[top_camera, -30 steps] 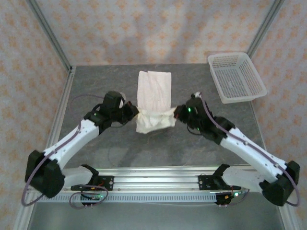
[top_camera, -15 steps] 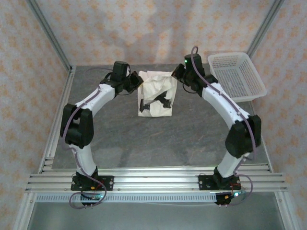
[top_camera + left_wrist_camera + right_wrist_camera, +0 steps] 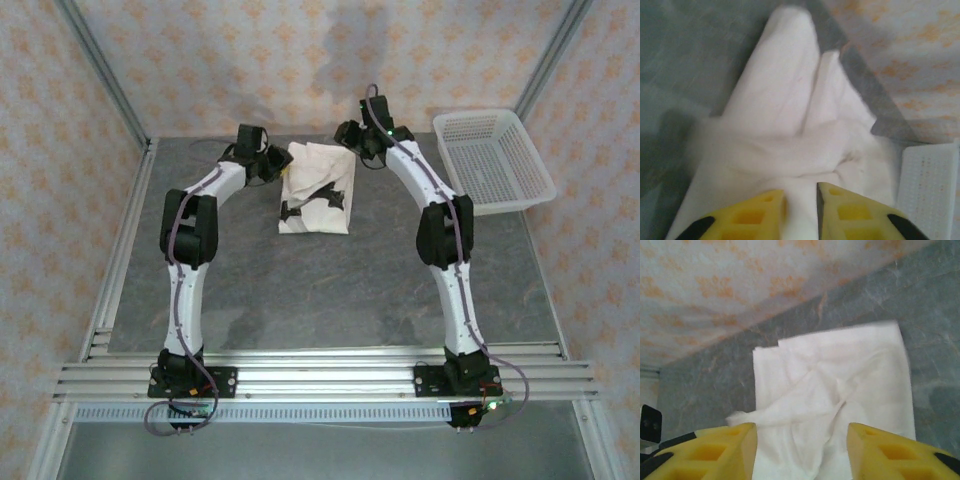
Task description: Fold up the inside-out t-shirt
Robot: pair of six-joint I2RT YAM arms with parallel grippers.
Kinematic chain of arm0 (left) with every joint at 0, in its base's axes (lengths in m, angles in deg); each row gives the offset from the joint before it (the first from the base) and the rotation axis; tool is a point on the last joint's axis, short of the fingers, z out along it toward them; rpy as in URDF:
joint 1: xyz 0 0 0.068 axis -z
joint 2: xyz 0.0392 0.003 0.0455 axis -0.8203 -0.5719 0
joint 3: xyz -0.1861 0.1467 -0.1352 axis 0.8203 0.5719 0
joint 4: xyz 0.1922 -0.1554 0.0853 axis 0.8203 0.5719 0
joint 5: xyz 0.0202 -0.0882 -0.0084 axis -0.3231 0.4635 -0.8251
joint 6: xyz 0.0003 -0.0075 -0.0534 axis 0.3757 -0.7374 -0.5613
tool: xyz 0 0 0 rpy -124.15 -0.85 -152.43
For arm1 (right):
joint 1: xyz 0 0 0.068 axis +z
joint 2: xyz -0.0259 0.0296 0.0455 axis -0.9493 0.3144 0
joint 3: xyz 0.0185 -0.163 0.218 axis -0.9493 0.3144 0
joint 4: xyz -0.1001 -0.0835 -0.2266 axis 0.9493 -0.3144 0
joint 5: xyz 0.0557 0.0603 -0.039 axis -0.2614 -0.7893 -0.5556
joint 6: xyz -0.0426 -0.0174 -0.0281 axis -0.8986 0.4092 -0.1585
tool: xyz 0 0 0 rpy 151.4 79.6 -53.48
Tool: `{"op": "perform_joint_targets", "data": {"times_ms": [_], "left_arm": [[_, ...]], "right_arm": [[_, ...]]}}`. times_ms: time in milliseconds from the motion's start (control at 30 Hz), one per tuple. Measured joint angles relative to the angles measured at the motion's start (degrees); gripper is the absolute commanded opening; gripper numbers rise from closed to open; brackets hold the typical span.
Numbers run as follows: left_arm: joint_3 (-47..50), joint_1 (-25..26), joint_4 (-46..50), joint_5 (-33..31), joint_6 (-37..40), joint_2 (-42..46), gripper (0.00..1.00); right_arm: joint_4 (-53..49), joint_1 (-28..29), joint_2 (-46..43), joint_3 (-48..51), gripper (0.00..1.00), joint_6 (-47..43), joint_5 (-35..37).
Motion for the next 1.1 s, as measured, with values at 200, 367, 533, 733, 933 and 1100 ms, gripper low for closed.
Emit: {"op": "perform_joint_targets", "data": {"times_ms": [200,367,533,733,933,1100], "left_arm": [[0.4,-2.5,2.1,1.6,4.5,4.3,0.59],[19.9,-3.1,2.4,1.7,8.0,21.4,0.64],[35.2,-1.3,1.0,0.8,10.8,31.9,0.57],[39.1,1.1,1.0,-0.4,12.5,25.9,0.49],[39.0,1.6,0.9,-0.5,12.7,20.9,0.15],[44.7,3.8,-5.7,2.3,9.5,21.9,0.00]], "right_arm": [[-6.6,-1.6,-5.6,3.7,0.60,-5.0,0.0],[4.9,-1.3,-28.4,45.5,0.62,-2.9,-2.6],[12.3,2.6,-32.5,60.8,0.60,0.0,-5.8],[17.3,6.1,-25.3,59.3,0.52,1.6,-8.1],[18.2,5.9,-20.4,57.4,0.08,2.5,-8.5],[18.9,6.0,-21.0,58.5,0.00,2.7,-8.5]]}}
